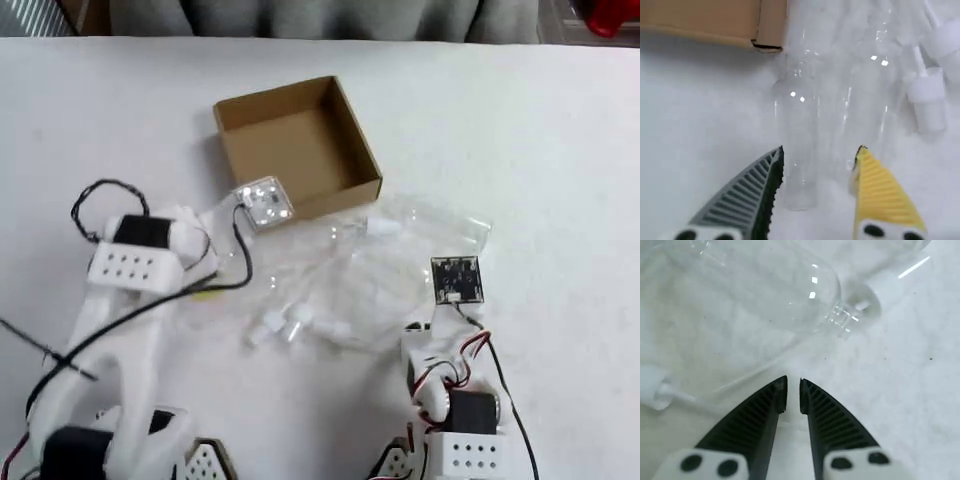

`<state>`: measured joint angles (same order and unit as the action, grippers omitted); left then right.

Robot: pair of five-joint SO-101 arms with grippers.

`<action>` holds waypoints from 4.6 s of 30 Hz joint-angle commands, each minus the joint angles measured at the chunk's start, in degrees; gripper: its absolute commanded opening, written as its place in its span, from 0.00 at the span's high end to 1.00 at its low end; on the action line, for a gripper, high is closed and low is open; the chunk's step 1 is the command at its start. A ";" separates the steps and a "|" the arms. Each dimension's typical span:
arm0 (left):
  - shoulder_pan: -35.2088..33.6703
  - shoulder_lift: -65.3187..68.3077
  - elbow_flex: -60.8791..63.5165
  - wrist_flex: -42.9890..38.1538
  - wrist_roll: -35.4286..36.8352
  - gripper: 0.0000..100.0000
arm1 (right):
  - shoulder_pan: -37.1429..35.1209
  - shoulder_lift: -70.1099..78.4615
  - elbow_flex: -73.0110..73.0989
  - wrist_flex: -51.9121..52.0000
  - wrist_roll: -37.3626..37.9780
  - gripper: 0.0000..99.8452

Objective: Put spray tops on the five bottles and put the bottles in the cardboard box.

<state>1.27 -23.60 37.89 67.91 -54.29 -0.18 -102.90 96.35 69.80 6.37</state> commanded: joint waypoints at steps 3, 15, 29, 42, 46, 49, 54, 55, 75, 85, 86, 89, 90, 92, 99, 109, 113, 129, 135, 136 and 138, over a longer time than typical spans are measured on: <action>0.40 9.36 -11.08 -2.20 -2.11 0.77 | 0.40 -0.40 0.53 -1.45 0.53 0.98; -0.13 25.54 -20.48 1.93 -8.09 0.77 | 0.40 -0.40 0.53 -1.45 0.53 0.98; -0.92 26.59 -19.52 0.35 -8.18 0.69 | 0.40 -0.40 0.53 -1.45 0.53 0.98; -0.92 34.42 -18.37 -8.35 -7.65 0.77 | 0.40 -0.40 0.53 -1.45 0.53 0.98; -1.01 34.42 -18.37 -8.18 -7.82 0.85 | 0.40 -0.40 0.53 -1.45 0.53 0.98; -1.54 34.07 -18.55 -8.18 -7.47 0.89 | 0.40 -0.40 0.53 -1.45 0.53 0.98; -1.63 33.89 -18.99 -8.18 -4.92 0.90 | 0.40 -0.40 0.53 -1.36 0.53 0.98; -1.80 33.89 -19.34 -8.18 -3.16 0.90 | 0.40 -0.40 0.53 -1.36 0.53 0.98; -13.67 21.93 -20.92 -4.40 24.18 0.90 | 0.40 -0.40 0.53 -1.36 0.53 0.98; -13.32 30.64 -21.36 -8.53 62.42 0.90 | 0.40 -0.40 0.53 -1.36 0.53 0.98; -13.32 31.16 -21.36 -9.58 62.24 0.90 | 0.40 -0.40 0.53 -1.36 0.53 0.98; -13.49 31.60 -21.36 -10.73 60.84 0.90 | 0.40 -0.40 0.53 -1.36 0.53 0.98; -13.49 31.34 -21.36 -10.37 59.96 0.89 | 0.40 -0.40 0.53 -1.36 0.53 0.98; -13.41 31.25 -21.36 -9.85 57.41 0.84 | 0.40 -0.40 0.53 -1.36 0.53 0.98; -13.76 31.16 -21.45 -6.59 55.65 0.60 | 0.40 -0.40 0.53 -1.36 0.53 0.98; -13.85 31.16 -21.45 -5.10 38.51 0.60 | 0.40 -0.40 0.53 -1.36 0.53 0.98; -12.44 31.25 -21.45 -5.01 32.79 0.60 | 0.40 -0.40 0.53 -1.36 0.53 0.98; -8.48 31.69 -26.02 -4.57 46.68 0.63 | 0.48 -0.40 0.53 -1.27 0.53 0.98; -7.96 31.69 -23.91 -3.69 40.79 0.66 | 0.48 -0.40 0.53 -1.27 0.53 0.98; -8.31 31.69 -23.47 -4.04 40.97 0.67 | 0.48 -0.40 0.53 -1.27 0.53 0.98; -8.40 31.78 -22.77 -4.22 41.93 0.68 | 0.48 -0.40 0.53 -1.27 0.53 0.98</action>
<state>-6.99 8.84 15.30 63.69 -12.53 -0.18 -102.90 96.35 69.45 6.37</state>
